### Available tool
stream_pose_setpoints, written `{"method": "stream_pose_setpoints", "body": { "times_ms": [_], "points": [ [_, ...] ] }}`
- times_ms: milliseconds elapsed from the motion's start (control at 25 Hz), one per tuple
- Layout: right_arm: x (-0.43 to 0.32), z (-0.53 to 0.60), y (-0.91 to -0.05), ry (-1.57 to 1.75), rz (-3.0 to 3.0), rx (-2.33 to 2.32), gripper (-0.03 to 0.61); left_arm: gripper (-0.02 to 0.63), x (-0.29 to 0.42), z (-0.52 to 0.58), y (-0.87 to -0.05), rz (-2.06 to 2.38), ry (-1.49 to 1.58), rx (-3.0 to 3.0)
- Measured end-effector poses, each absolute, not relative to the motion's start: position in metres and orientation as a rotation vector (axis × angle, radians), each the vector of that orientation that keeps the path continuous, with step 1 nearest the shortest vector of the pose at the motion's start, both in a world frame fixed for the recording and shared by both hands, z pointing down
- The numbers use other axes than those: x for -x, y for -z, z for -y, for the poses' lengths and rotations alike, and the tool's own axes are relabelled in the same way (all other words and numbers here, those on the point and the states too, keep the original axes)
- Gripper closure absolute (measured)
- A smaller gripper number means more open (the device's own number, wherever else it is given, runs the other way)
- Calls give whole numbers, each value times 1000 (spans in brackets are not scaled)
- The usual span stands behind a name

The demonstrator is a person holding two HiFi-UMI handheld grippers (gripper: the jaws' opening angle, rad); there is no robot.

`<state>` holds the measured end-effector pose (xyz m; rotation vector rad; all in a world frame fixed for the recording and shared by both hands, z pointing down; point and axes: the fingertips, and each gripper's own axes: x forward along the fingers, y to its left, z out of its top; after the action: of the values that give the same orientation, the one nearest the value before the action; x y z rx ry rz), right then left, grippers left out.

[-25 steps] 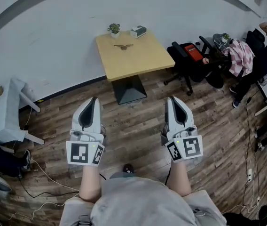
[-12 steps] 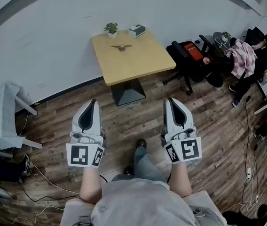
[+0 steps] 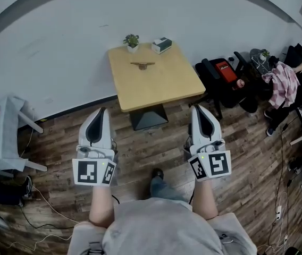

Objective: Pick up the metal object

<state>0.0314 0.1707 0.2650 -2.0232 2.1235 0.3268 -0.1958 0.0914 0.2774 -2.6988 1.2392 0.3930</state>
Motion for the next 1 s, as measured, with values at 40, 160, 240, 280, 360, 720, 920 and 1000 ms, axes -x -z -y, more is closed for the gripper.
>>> {"method": "stream_pose_setpoints", "body": {
  "times_ms": [40, 160, 240, 280, 360, 720, 920, 1000],
  "points": [
    [-35, -163, -263, -325, -2133, 2004, 578, 611, 191, -85, -276, -1246, -397, 2695],
    [-47, -142, -260, -330, -2171, 1979, 578, 610, 175, -69, -272, -1262, -397, 2687],
    [-57, -130, -260, -349, -2189, 1984, 578, 611, 163, -60, -269, -1271, -395, 2680],
    [-62, -124, -259, -356, -2194, 1985, 577, 610, 157, -56, -268, -1272, -394, 2676],
    [-72, -113, -259, -359, -2198, 1978, 578, 610, 146, -48, -265, -1268, -389, 2666],
    [-112, -78, -266, -332, -2233, 1939, 578, 610, 101, -16, -266, -1286, -359, 2649],
    [-126, -64, -273, -312, -2251, 1921, 578, 611, 83, -8, -275, -1299, -319, 2655],
    [-128, -58, -276, -299, -2260, 1912, 578, 610, 79, -3, -277, -1308, -307, 2660]
  ]
}}
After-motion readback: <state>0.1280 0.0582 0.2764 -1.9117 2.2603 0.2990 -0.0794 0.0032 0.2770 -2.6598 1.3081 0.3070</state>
